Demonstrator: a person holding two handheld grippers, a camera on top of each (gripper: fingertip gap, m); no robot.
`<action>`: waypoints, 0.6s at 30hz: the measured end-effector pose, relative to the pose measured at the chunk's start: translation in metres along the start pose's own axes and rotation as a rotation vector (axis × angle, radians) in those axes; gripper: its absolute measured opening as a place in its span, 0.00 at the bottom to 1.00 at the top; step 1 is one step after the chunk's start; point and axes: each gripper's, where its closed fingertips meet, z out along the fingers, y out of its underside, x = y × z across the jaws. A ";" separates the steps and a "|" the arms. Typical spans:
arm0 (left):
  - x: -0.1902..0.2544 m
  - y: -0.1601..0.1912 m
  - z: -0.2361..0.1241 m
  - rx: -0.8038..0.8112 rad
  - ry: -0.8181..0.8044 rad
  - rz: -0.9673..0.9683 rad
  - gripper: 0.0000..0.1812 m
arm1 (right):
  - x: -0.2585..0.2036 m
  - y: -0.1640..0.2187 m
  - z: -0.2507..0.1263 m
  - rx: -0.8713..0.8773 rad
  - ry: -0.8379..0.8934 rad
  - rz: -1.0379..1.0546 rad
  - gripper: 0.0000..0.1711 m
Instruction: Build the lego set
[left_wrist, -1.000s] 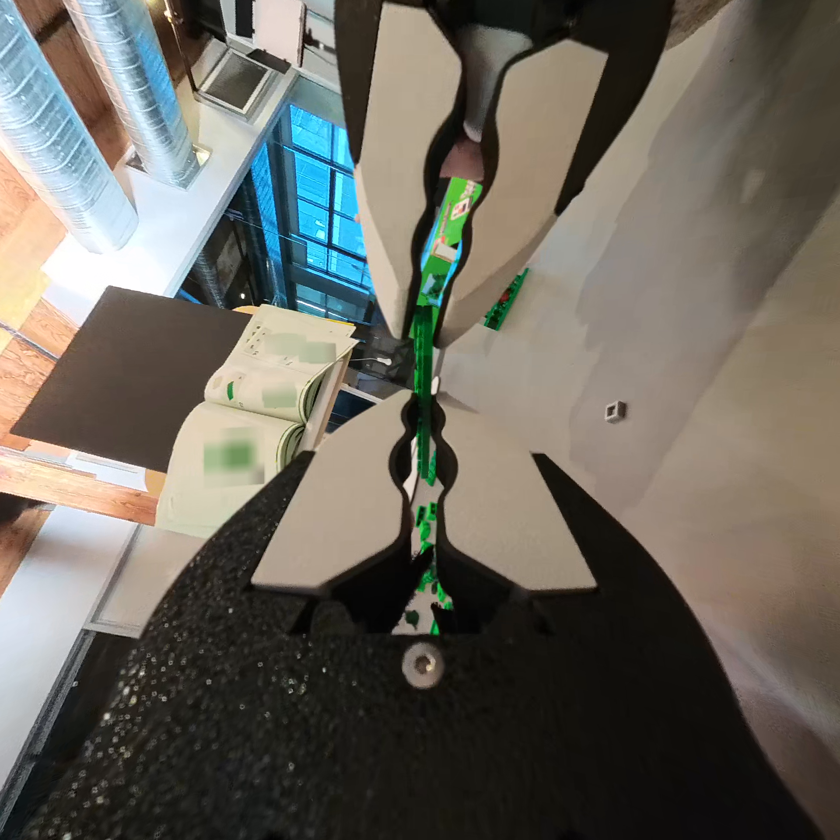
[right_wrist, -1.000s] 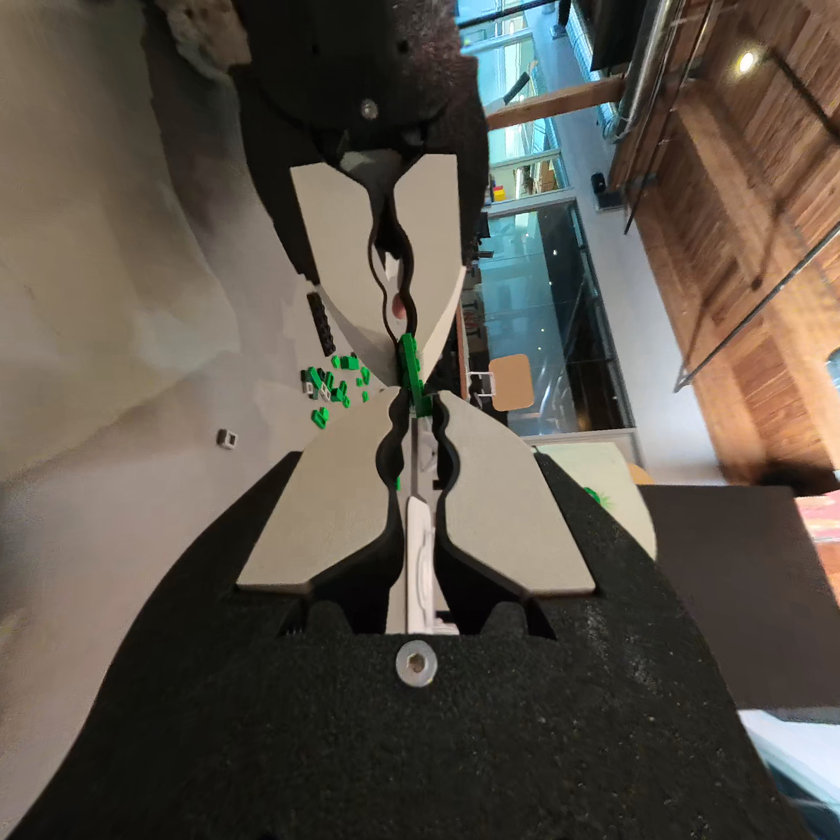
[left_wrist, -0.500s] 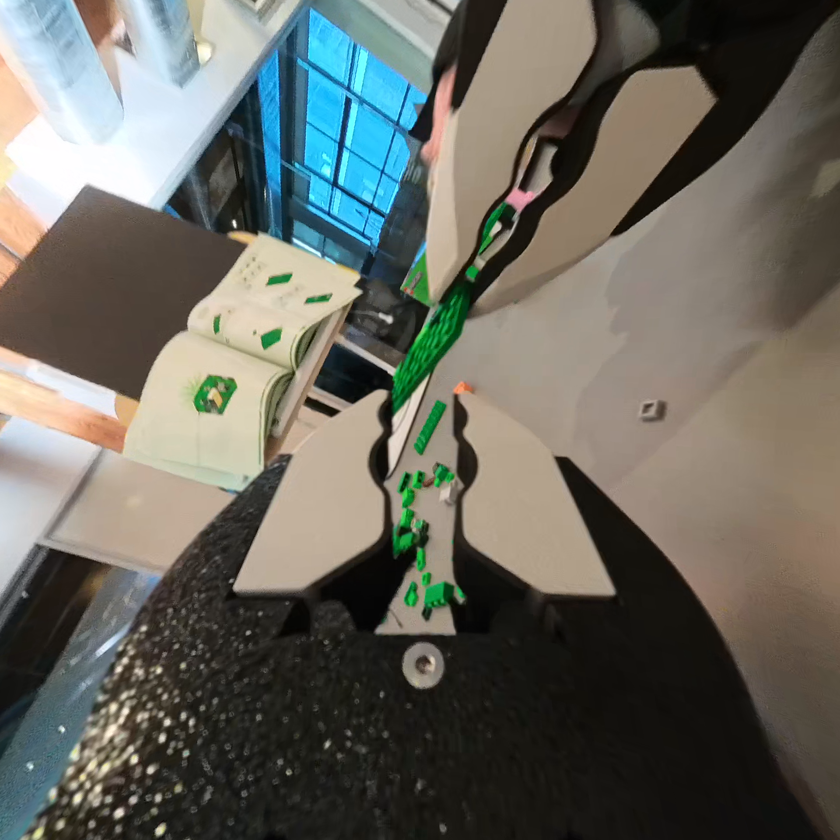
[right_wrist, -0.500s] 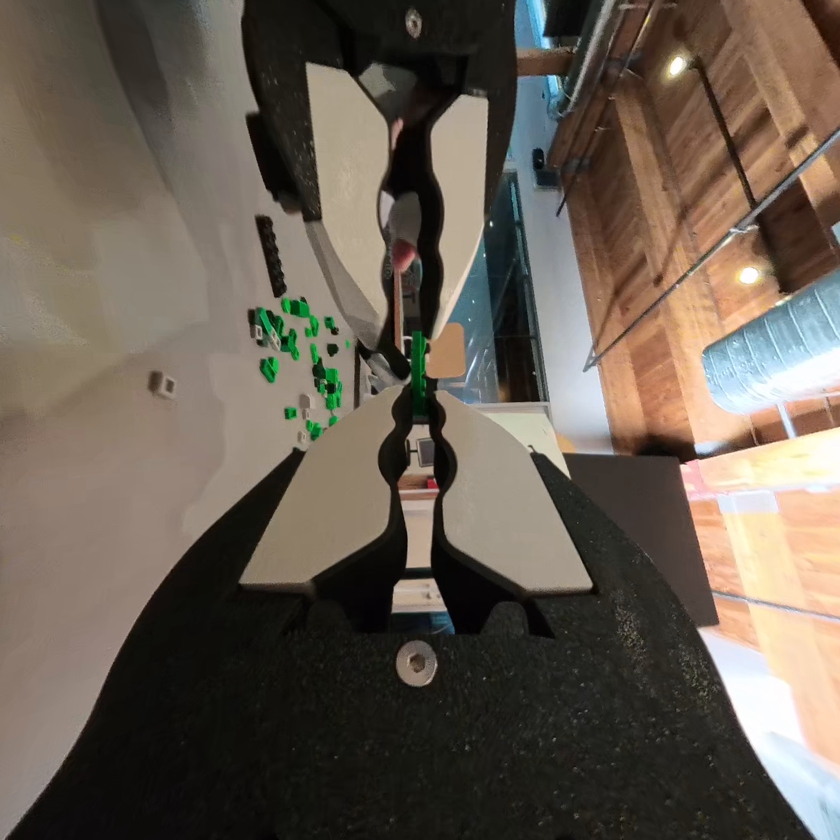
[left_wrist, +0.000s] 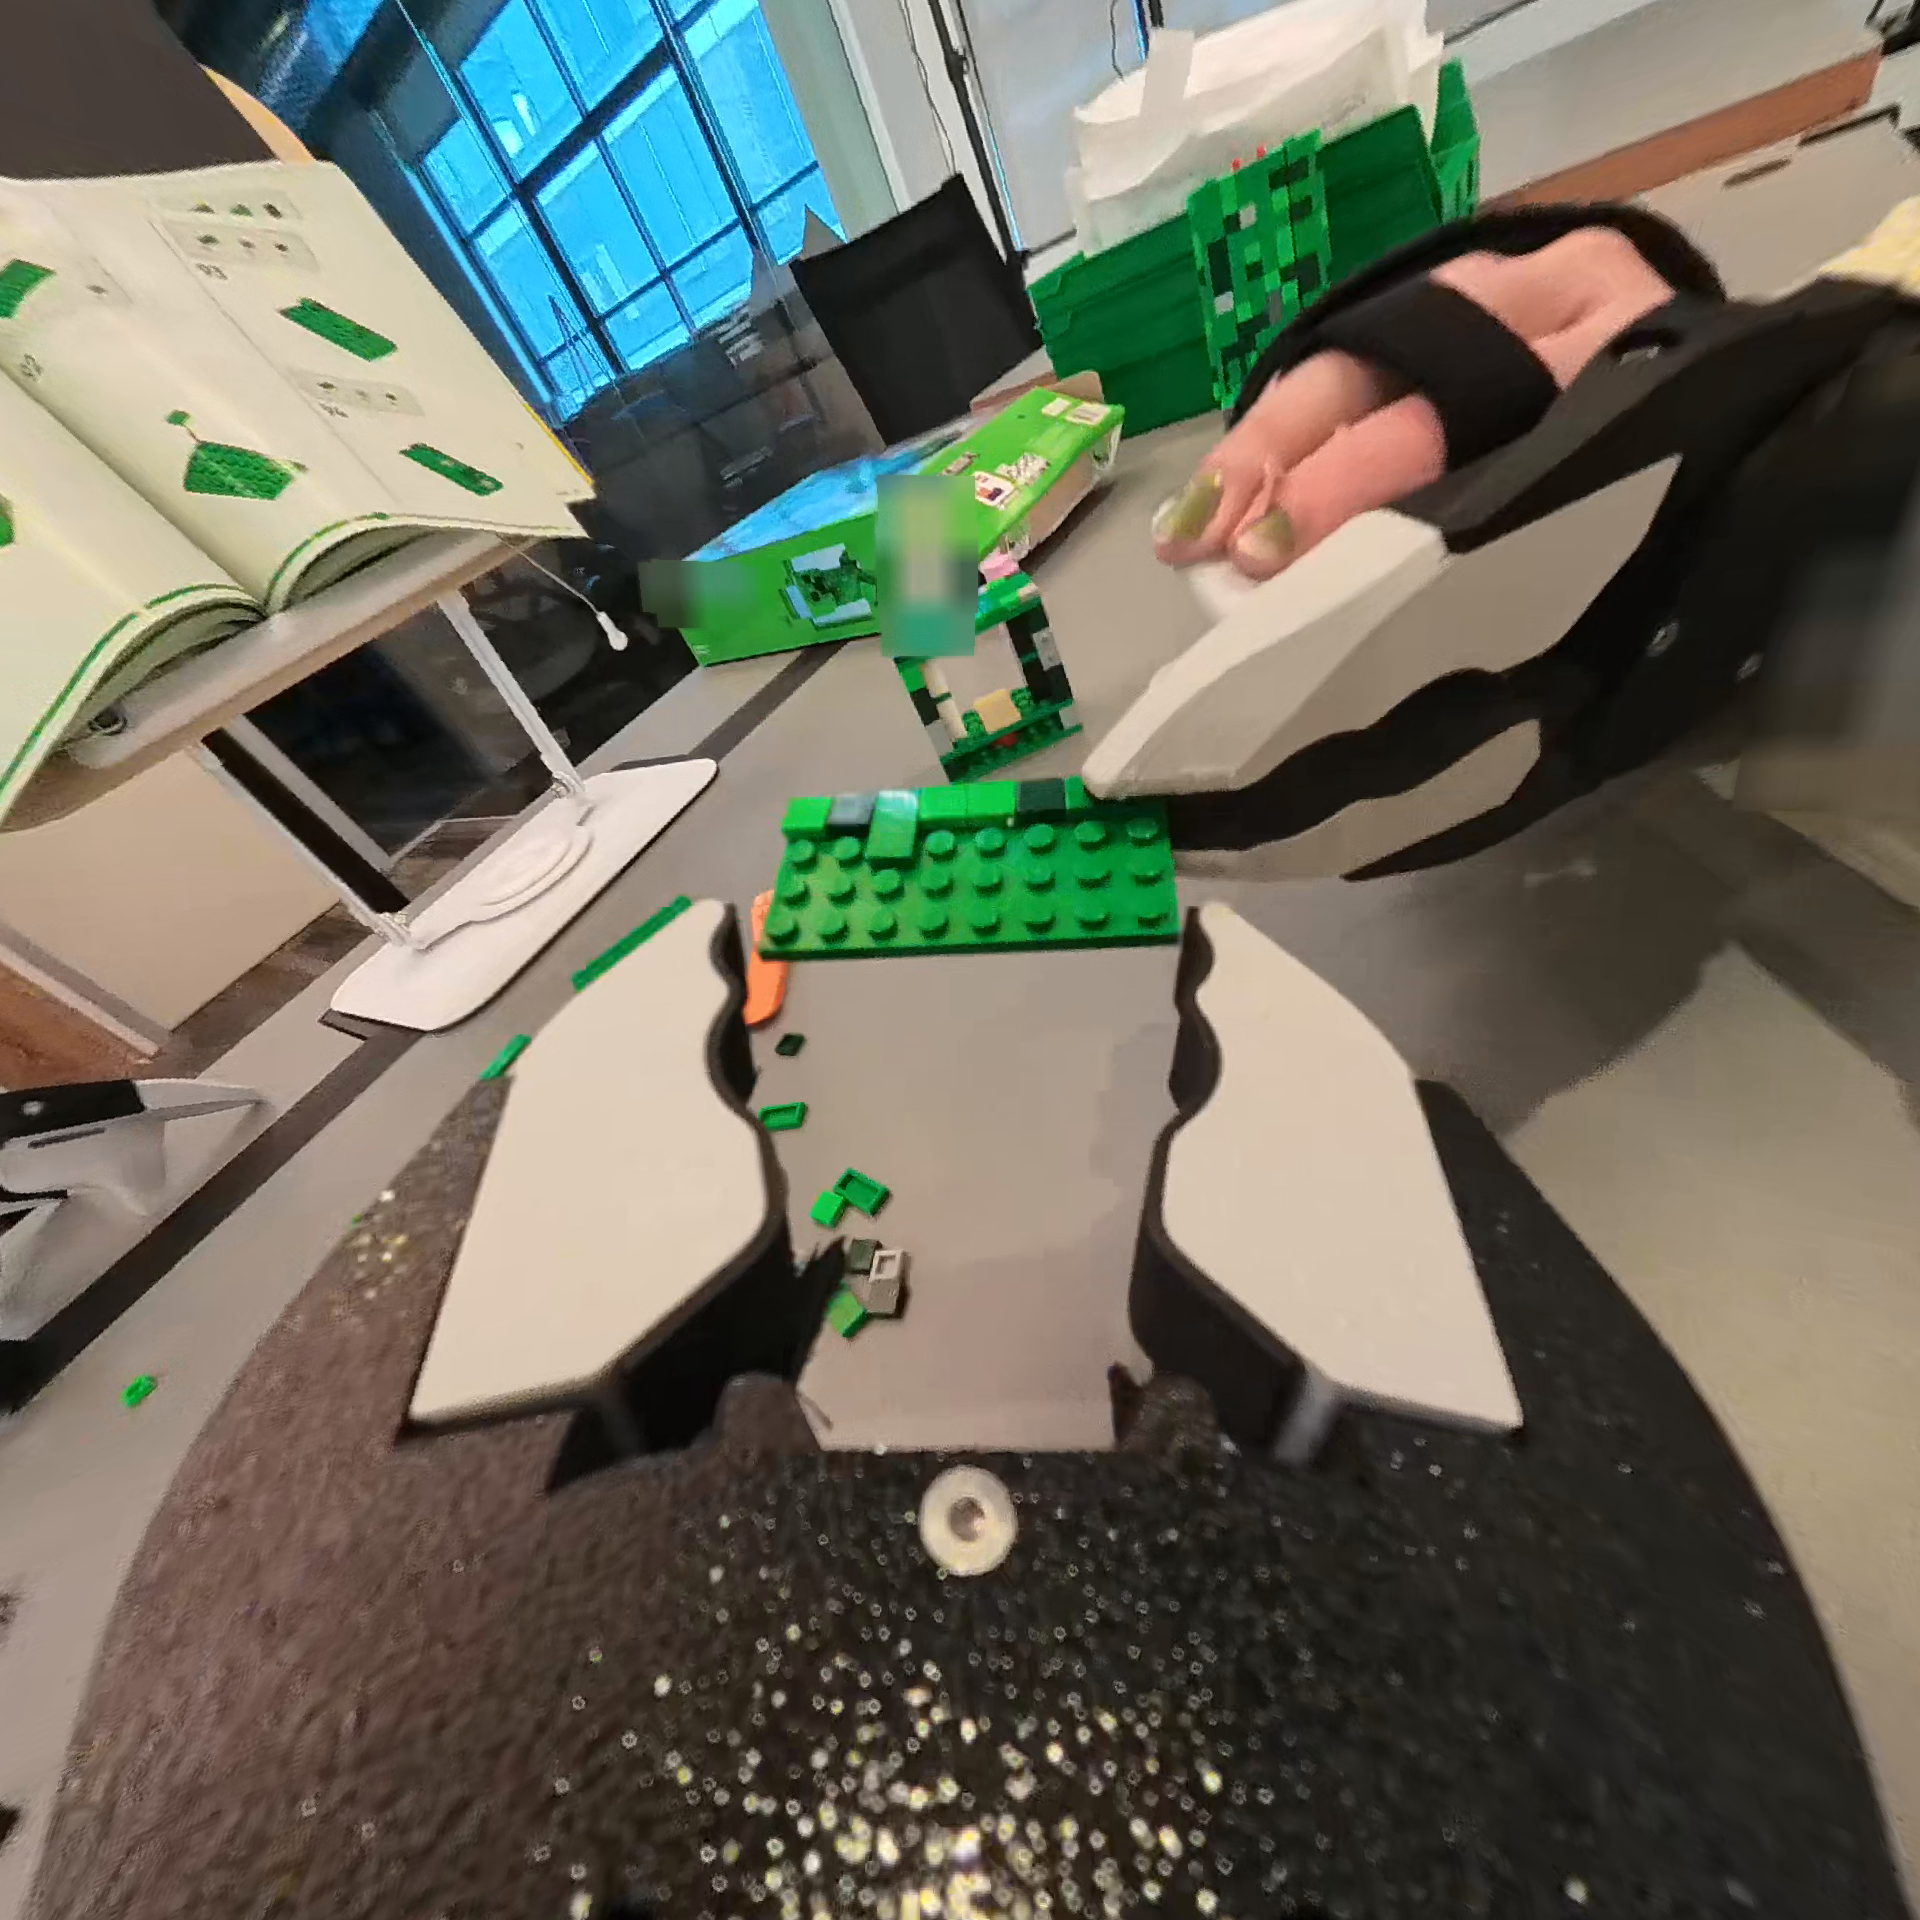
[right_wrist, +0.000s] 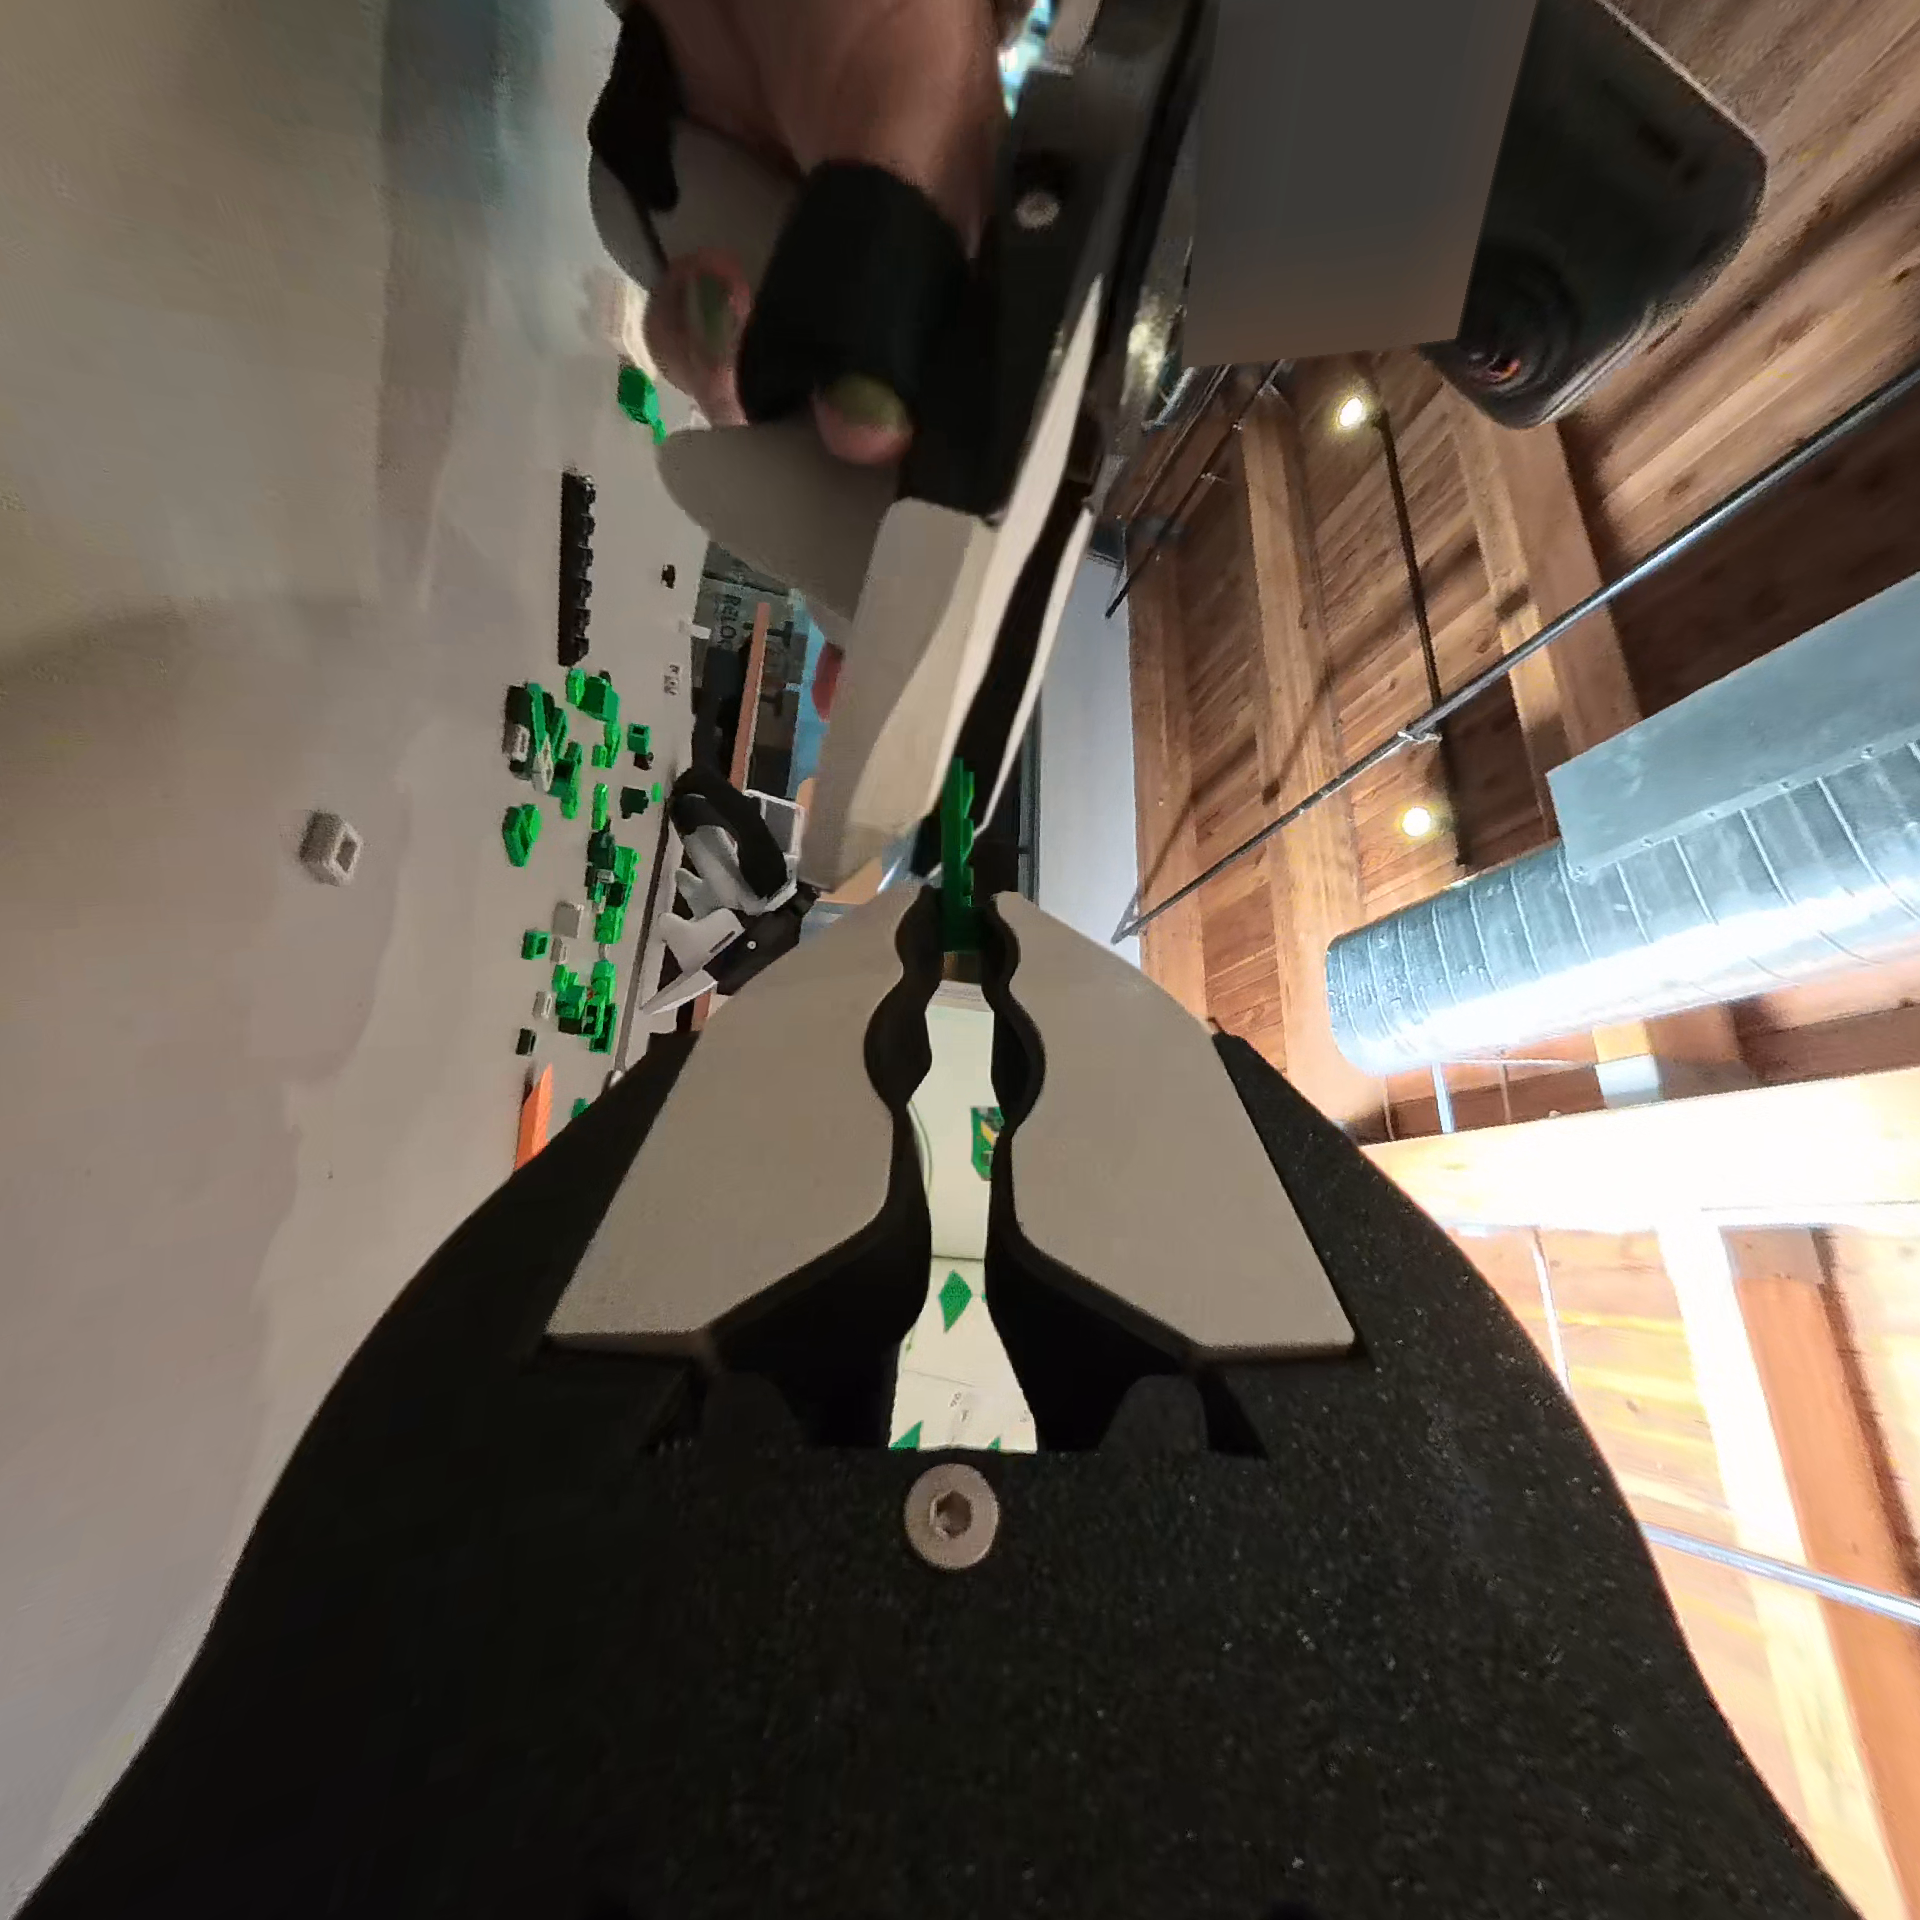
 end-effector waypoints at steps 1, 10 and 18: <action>0.000 0.001 0.000 -0.003 -0.005 0.009 0.41 | 0.000 0.000 0.000 0.000 0.002 -0.002 0.03; -0.001 -0.005 -0.005 0.035 -0.004 0.053 0.39 | 0.004 0.000 -0.002 0.004 0.028 -0.023 0.04; 0.002 -0.006 -0.004 0.052 0.043 -0.036 0.42 | 0.003 0.001 -0.003 0.001 0.033 -0.085 0.04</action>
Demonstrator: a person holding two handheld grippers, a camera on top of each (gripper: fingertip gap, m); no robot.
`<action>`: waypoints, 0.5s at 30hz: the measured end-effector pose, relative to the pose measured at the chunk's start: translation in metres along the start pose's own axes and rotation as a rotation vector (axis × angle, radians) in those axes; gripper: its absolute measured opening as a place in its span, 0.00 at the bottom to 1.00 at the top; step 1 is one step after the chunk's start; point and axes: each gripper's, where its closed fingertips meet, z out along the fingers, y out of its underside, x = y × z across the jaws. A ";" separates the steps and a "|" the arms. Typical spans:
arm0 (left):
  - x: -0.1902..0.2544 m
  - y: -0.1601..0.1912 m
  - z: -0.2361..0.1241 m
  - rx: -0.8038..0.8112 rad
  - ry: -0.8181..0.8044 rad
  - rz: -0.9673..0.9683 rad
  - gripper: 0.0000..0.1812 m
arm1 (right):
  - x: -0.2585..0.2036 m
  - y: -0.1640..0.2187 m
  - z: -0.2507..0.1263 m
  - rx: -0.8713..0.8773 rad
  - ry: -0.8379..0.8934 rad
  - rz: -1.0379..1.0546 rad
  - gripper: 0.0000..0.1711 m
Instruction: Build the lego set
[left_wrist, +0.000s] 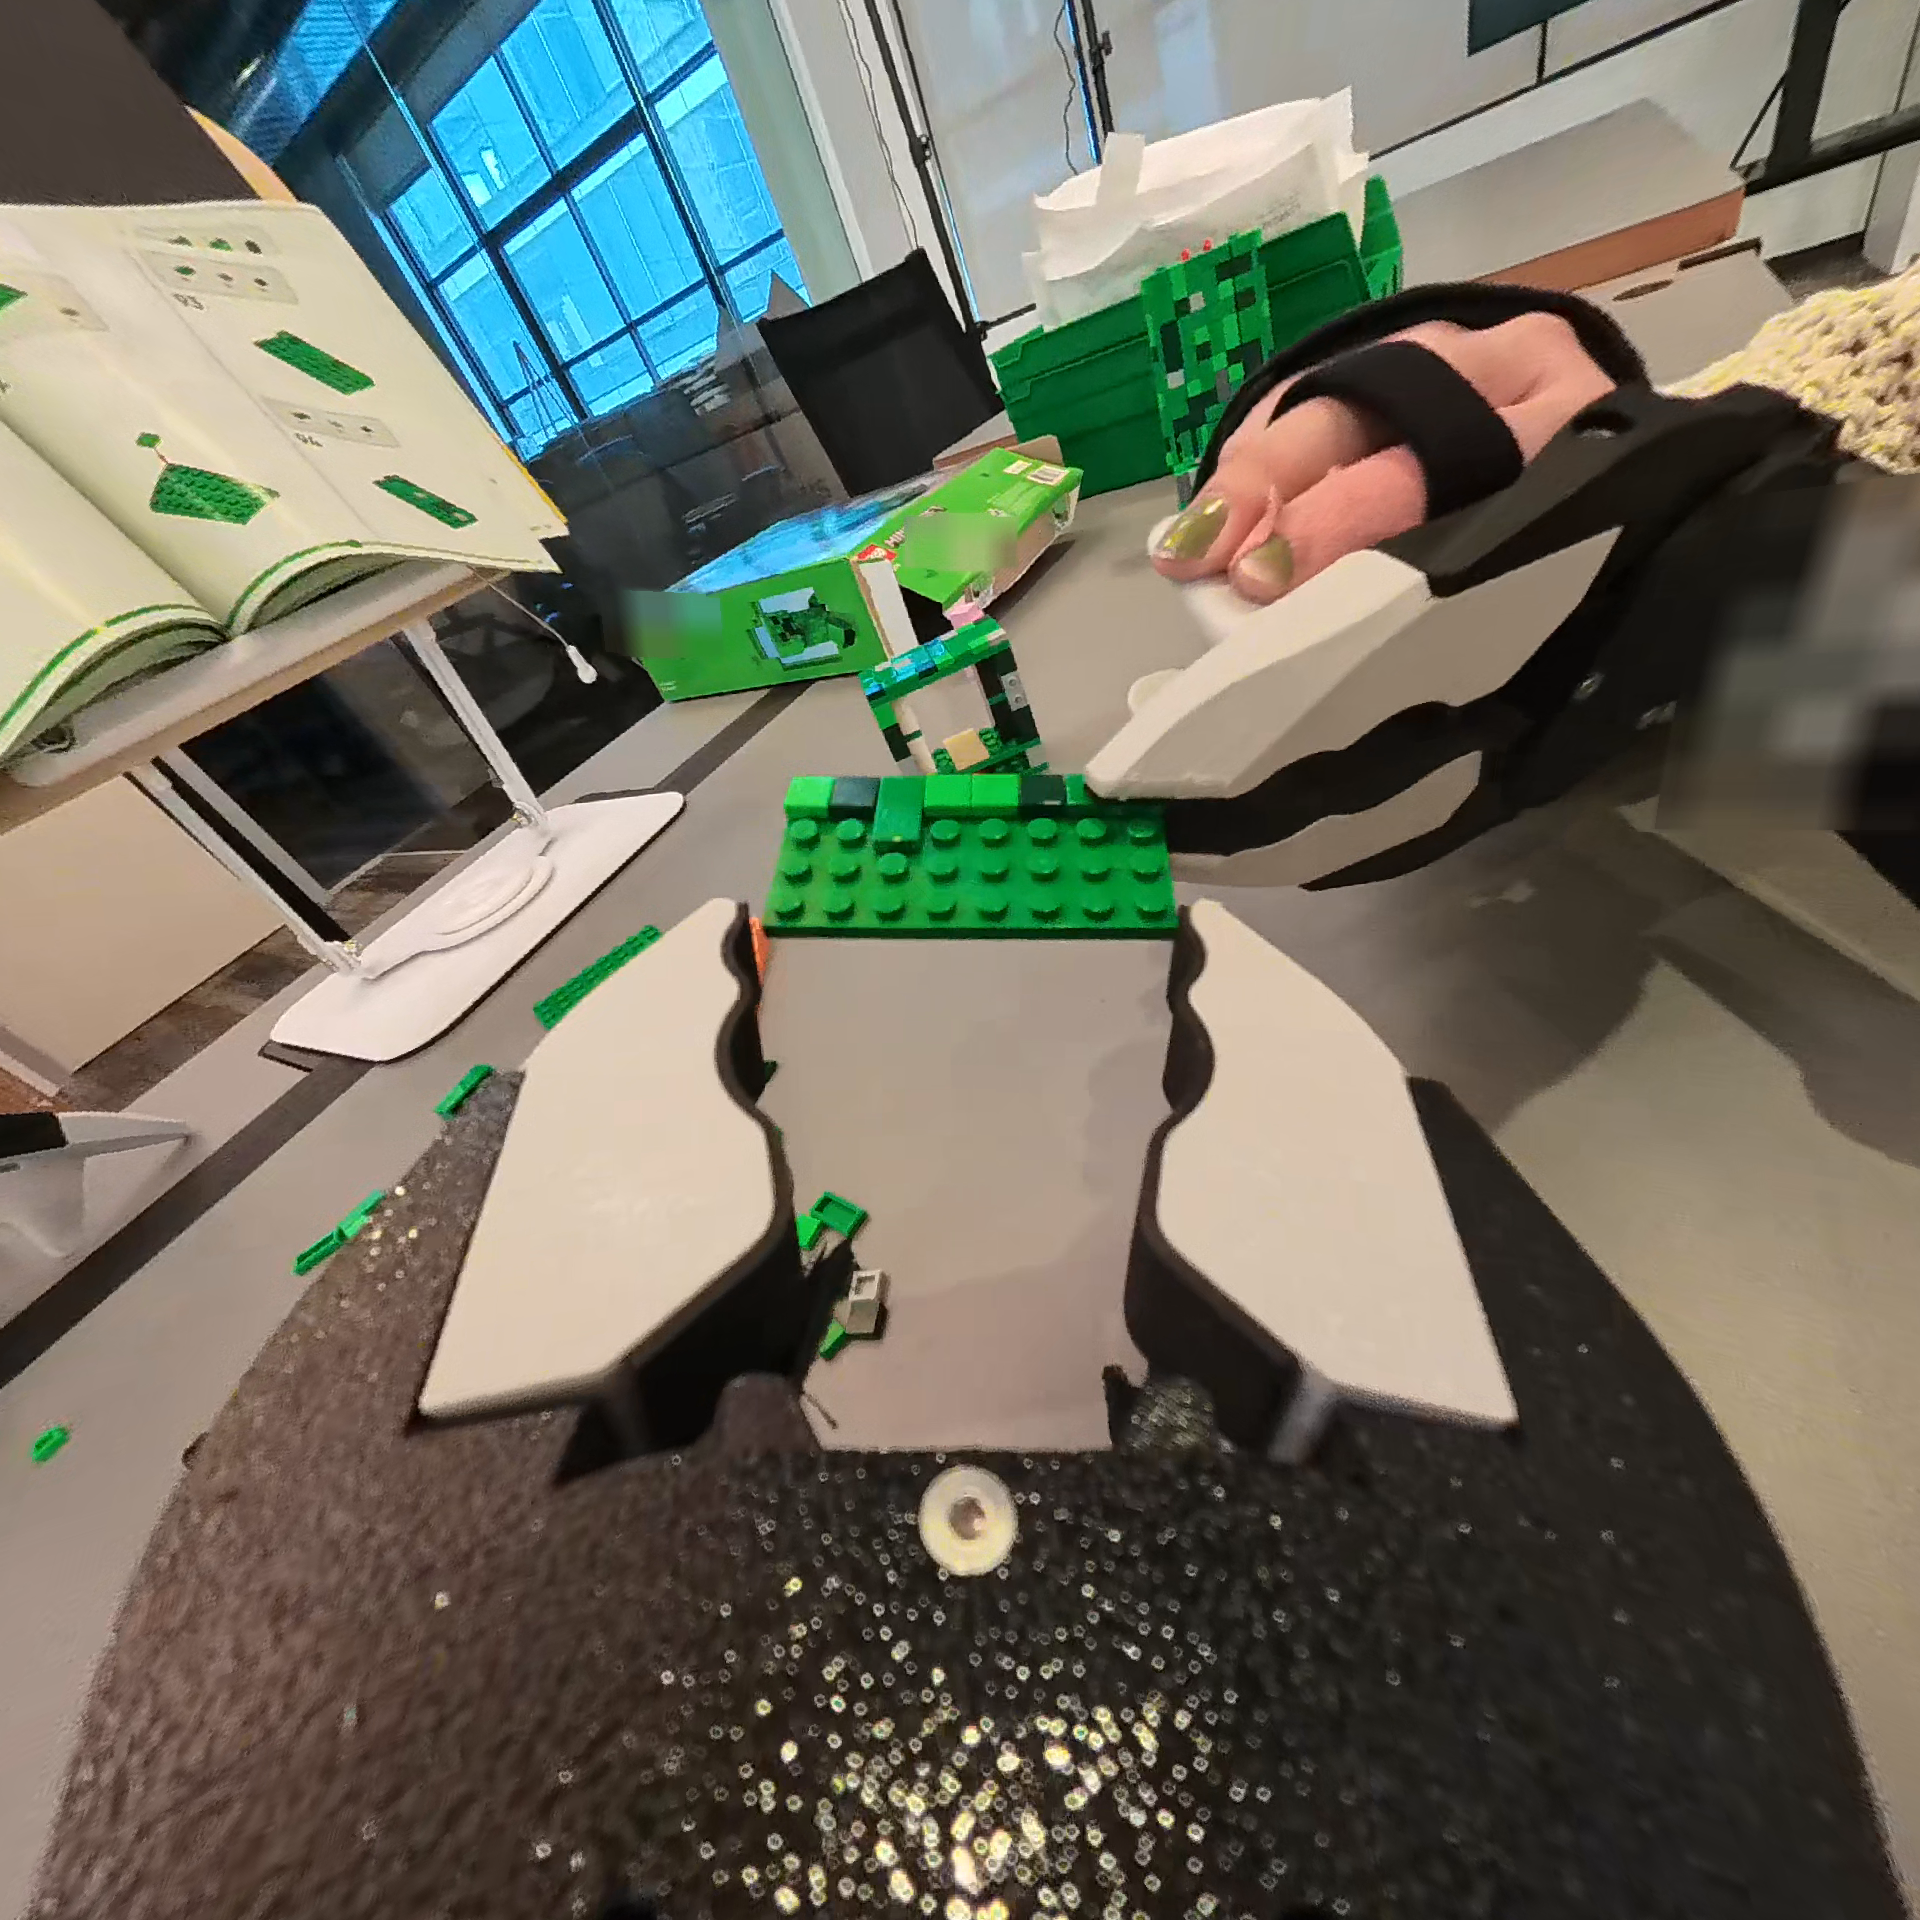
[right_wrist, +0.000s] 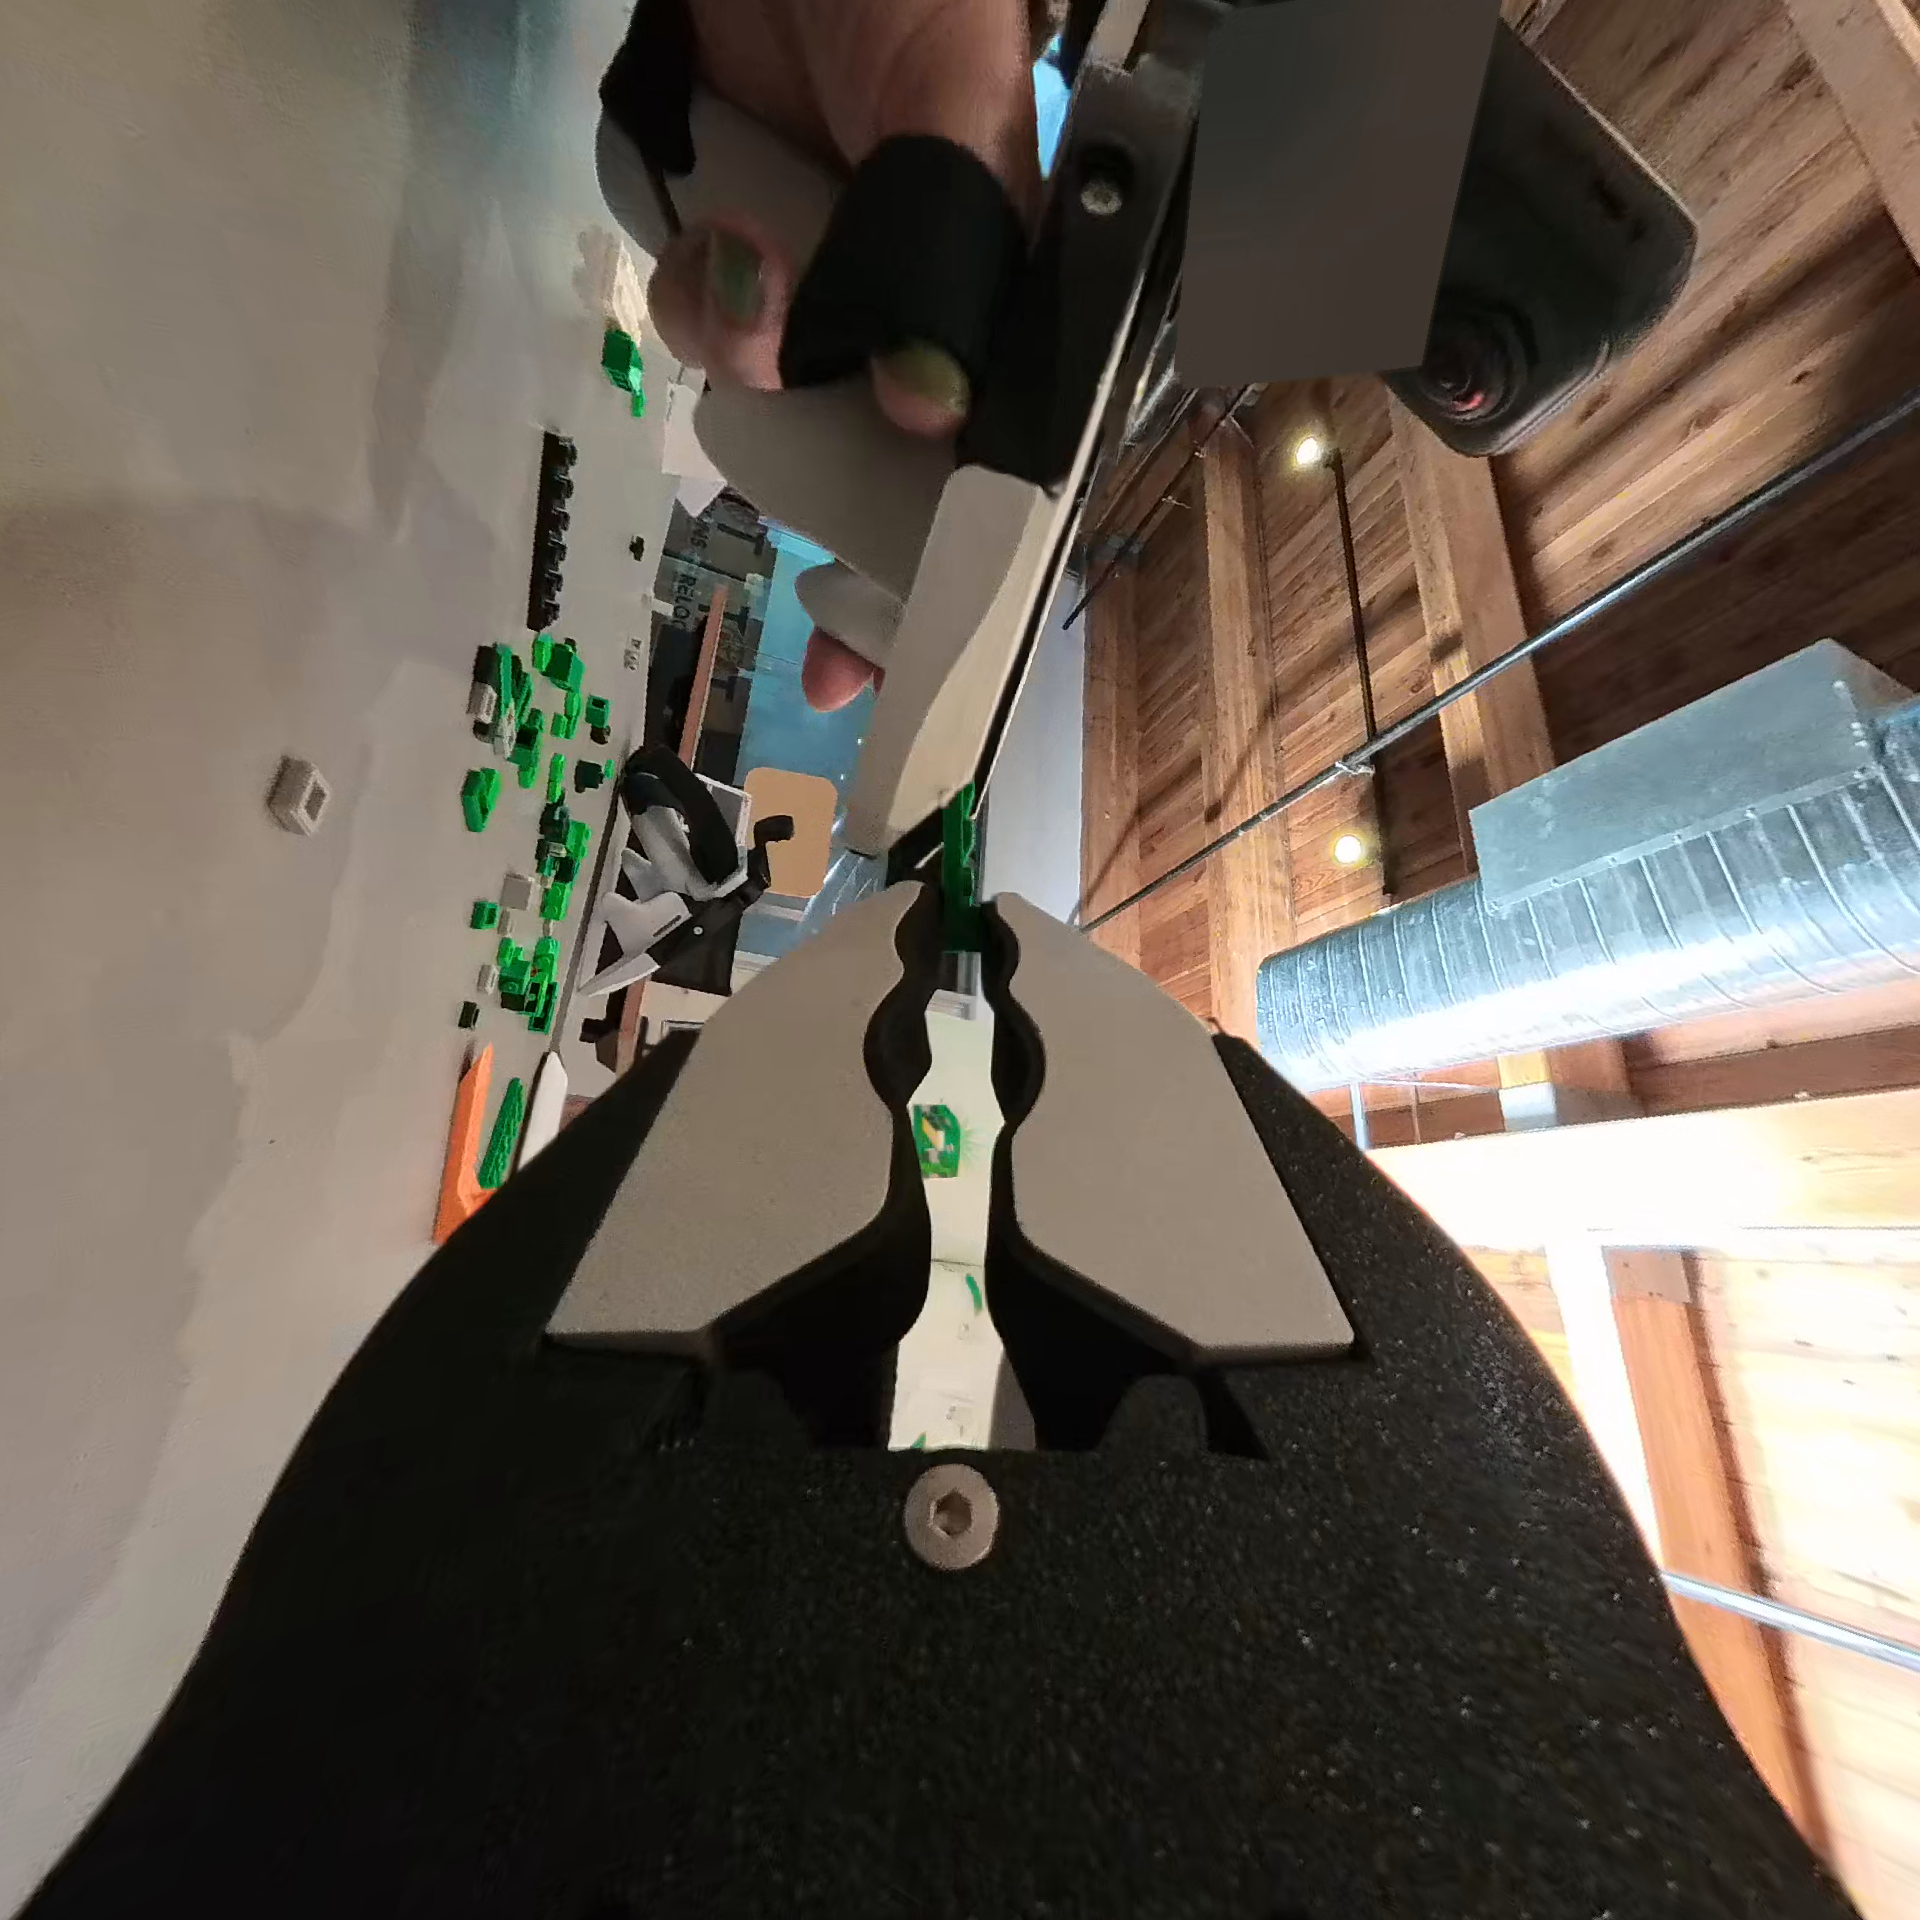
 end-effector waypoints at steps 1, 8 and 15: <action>0.000 0.001 0.000 -0.003 -0.005 0.008 0.40 | 0.000 0.001 0.000 -0.002 -0.002 -0.001 0.04; -0.004 0.003 0.001 -0.018 -0.036 0.017 0.46 | -0.001 0.002 0.000 0.001 -0.007 0.000 0.03; 0.003 0.001 0.001 0.003 -0.001 0.024 0.46 | -0.001 0.000 -0.001 0.009 -0.009 -0.008 0.03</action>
